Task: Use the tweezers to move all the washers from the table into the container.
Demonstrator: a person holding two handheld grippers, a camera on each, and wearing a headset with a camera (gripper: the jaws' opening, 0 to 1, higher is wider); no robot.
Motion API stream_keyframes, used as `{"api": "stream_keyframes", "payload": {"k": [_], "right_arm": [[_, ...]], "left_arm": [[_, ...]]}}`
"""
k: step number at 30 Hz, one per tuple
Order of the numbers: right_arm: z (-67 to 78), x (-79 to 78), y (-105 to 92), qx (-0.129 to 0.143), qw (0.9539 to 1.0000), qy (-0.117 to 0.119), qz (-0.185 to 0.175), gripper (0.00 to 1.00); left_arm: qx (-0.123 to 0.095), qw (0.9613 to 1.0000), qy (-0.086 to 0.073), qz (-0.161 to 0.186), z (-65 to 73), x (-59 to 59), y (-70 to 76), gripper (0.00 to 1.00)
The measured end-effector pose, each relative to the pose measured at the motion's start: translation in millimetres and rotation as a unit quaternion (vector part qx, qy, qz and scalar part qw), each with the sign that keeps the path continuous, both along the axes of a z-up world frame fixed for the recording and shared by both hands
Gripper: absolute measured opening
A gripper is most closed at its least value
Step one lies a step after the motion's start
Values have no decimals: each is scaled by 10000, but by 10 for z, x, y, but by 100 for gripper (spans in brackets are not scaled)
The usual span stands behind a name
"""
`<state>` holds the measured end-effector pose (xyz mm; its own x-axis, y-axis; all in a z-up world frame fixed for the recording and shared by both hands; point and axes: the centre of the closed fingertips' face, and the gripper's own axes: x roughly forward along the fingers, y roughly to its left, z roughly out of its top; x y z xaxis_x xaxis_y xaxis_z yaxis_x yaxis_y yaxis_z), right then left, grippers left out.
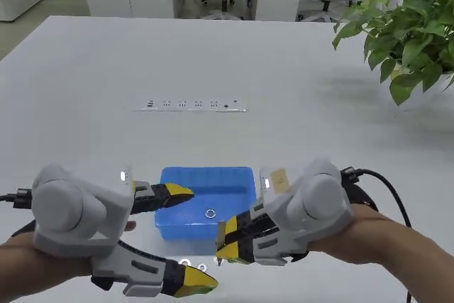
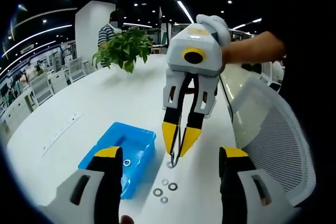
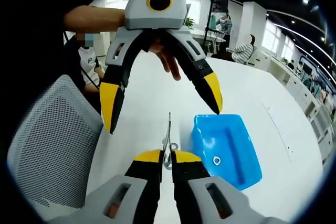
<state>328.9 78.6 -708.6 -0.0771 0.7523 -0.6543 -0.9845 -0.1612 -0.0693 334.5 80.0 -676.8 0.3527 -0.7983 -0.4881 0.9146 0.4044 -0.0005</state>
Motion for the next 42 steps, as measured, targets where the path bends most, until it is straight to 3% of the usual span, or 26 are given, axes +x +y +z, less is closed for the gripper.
{"api": "stream_keyframes", "payload": {"k": [13,24,31,42], "right_arm": [[191,110,-59,72,9999,3,-80,8],[328,324,-41,203,9996,-140,-118,8],[304,473,-22,265,9992,-229,-182,8],[149,689,32,289,9986,-316,-305,8]], "left_arm": [[16,9996,57,276,32,11,76,98],[-14,9991,122,401,44,27,119,99],[-28,9990,136,413,48,46,129,99],[-26,9991,131,401,47,152,147,99]]}}
